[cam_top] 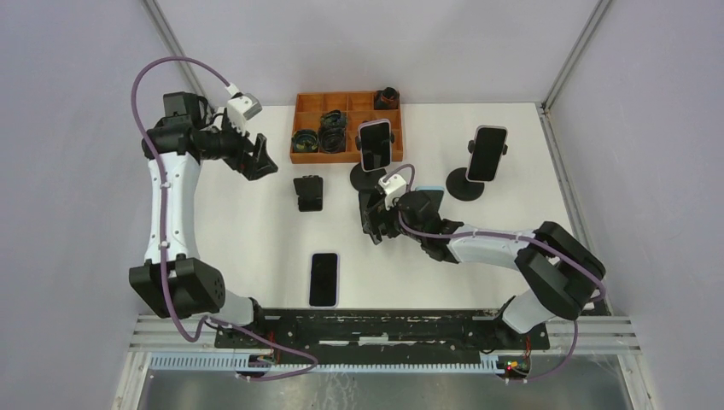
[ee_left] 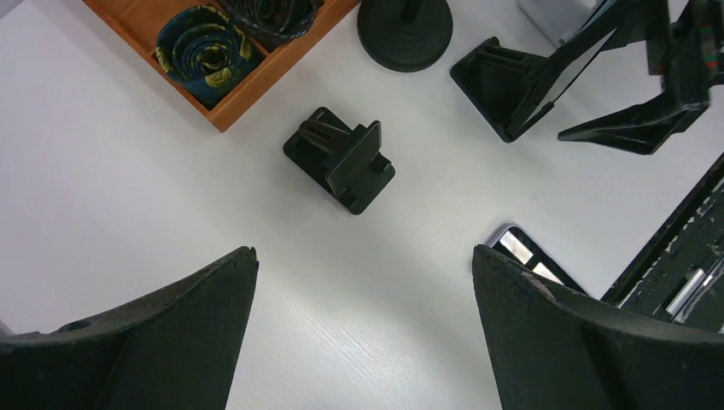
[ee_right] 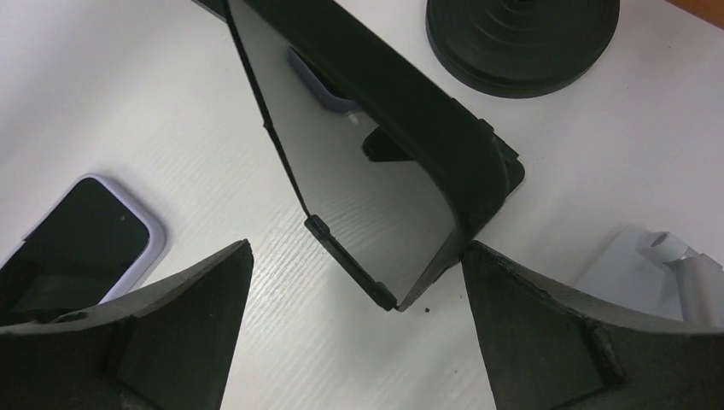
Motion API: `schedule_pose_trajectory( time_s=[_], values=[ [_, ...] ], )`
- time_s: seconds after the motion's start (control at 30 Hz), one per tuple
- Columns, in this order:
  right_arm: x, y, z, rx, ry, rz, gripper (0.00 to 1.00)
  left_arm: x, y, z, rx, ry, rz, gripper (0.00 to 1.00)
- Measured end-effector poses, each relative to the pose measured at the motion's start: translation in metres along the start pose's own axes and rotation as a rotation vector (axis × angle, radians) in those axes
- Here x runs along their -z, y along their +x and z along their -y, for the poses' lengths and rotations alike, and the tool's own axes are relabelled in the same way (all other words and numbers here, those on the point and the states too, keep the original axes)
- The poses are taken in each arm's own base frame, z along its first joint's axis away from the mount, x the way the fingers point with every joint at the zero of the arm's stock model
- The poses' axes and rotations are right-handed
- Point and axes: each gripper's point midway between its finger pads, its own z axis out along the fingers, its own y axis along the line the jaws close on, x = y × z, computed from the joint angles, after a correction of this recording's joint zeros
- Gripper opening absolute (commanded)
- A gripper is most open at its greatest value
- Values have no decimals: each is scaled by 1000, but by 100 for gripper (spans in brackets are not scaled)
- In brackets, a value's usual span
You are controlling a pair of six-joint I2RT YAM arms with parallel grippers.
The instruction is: Remove the phone from the phone stand
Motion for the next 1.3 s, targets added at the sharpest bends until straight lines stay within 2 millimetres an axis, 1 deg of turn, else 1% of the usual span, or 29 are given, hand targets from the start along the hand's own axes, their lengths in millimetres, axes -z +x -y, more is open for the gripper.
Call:
schedule_pose_trajectory(
  time_s=[0.07,0.23,0.3,0.47,0.57,0.7,0.77,0.83,0.9,1.0,1.03,1.17,1.3],
  values=[
    [-7,3,3,1,13,-5,98,7,-1,4,31,-14,12,100],
    [-17,7,9,-5,23,0,98,10,-6,17,37,25,38,100],
    [-21,7,11,-9,21,7,95,9,-3,22,53,49,34,100],
    [-28,1,7,-16,-15,52,85,7,6,38,98,129,9,100],
    [-31,-3,2,-18,-44,76,74,4,12,45,116,176,2,100],
    [-32,-4,2,-26,-58,92,59,3,18,56,131,229,2,100],
    [-32,-4,2,-36,-67,100,47,2,19,58,130,240,3,100],
    [-30,-4,-2,-52,-84,112,28,2,20,60,126,247,5,100],
    [-29,-8,-6,-58,-108,130,14,2,21,63,128,254,8,100],
    [-26,-13,-13,-58,-134,152,2,2,25,69,137,270,10,100],
    [-24,-12,-14,-61,-138,152,0,1,28,72,133,277,11,100],
    [-19,-9,-19,-68,-168,143,0,0,41,90,108,319,20,100],
    [-8,-8,-34,-103,-243,131,0,1,50,111,40,365,52,100]
  ],
)
